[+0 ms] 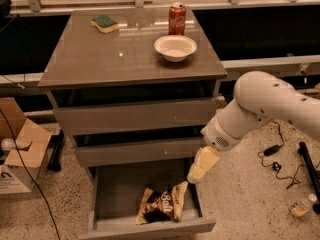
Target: Pick brown chip bag from bottom drawer and place on counter
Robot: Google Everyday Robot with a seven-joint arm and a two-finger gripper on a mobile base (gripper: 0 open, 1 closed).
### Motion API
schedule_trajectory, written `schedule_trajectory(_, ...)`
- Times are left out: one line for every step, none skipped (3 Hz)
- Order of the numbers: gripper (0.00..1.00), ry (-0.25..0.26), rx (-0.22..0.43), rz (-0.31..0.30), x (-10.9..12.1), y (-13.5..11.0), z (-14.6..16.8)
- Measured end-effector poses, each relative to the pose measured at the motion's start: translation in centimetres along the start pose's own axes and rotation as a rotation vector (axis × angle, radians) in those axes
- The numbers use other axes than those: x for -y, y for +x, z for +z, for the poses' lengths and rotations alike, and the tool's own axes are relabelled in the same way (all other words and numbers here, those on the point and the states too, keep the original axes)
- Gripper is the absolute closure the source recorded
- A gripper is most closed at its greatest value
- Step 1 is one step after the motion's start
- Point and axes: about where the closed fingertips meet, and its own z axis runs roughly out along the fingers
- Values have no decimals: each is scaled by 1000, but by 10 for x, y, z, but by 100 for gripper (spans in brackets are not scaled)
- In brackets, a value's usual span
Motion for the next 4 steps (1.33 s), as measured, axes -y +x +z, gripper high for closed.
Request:
schedule_trajectory(0,-45,31,55,7,9,45)
schedule_trajectory(0,-122,51,119,15,24,101)
schedule_trajectory(0,-122,51,119,15,24,101)
schedule_trajectory(0,-122,76,135,22,21,121)
